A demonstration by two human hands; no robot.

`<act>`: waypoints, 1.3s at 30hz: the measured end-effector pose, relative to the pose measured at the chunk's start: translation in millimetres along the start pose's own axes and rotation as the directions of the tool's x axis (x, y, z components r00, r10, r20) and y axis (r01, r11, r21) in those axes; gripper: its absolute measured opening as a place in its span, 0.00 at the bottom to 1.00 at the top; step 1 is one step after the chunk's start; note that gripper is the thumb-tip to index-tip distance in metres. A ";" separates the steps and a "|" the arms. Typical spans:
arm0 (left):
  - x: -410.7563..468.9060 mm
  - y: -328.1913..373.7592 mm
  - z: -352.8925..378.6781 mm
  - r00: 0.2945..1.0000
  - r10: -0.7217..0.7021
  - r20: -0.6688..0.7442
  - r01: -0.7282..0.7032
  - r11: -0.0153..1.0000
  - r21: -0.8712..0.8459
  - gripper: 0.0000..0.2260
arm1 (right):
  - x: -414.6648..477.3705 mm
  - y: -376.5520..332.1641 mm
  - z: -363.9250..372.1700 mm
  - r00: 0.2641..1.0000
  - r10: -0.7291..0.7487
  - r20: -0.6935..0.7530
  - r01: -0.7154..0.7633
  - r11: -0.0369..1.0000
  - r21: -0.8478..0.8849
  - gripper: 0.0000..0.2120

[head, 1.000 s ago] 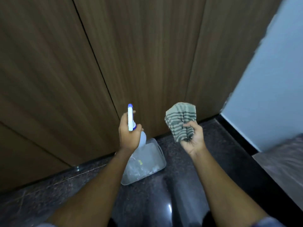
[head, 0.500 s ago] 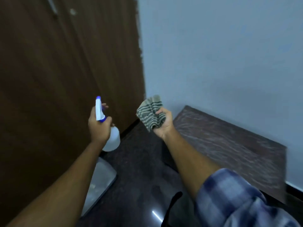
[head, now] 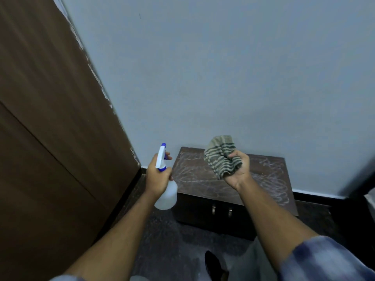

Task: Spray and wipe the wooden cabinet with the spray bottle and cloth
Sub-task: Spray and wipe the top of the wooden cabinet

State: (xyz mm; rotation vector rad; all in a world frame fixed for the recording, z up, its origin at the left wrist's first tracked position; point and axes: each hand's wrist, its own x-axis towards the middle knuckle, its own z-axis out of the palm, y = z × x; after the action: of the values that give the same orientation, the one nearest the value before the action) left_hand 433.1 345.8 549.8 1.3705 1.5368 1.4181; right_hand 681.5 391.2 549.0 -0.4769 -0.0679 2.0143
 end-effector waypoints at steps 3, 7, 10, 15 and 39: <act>-3.7 17.3 12.0 1.000 0.015 0.007 -0.015 1.000 0.019 0.27 | -20.4 -12.1 -1.2 0.997 -0.072 -0.007 0.071 0.997 -0.025 0.22; -9.9 31.9 19.4 0.999 0.028 -0.021 -0.027 0.999 0.033 0.23 | -42.9 -28.2 1.8 0.994 -0.101 -0.037 0.099 0.994 -0.051 0.25; -16.9 41.3 22.4 0.999 0.029 -0.023 -0.028 0.999 0.043 0.23 | -53.8 -36.2 4.0 0.989 -0.145 -0.020 0.143 0.987 -0.075 0.25; -31.4 46.5 17.8 0.999 0.034 -0.038 -0.031 0.997 0.075 0.23 | -52.8 -27.5 18.0 0.995 -0.092 0.033 0.095 0.990 -0.101 0.06; 80.2 -88.2 22.2 0.940 -0.219 0.260 0.153 0.956 0.250 0.15 | 76.8 -16.5 -48.3 0.967 -0.245 -0.076 0.231 0.960 -0.161 0.23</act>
State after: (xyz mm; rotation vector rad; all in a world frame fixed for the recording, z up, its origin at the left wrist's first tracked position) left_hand 409.2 439.0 476.0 1.4444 1.6209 0.9056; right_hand 681.9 458.0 485.5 -0.6296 -0.2109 1.7546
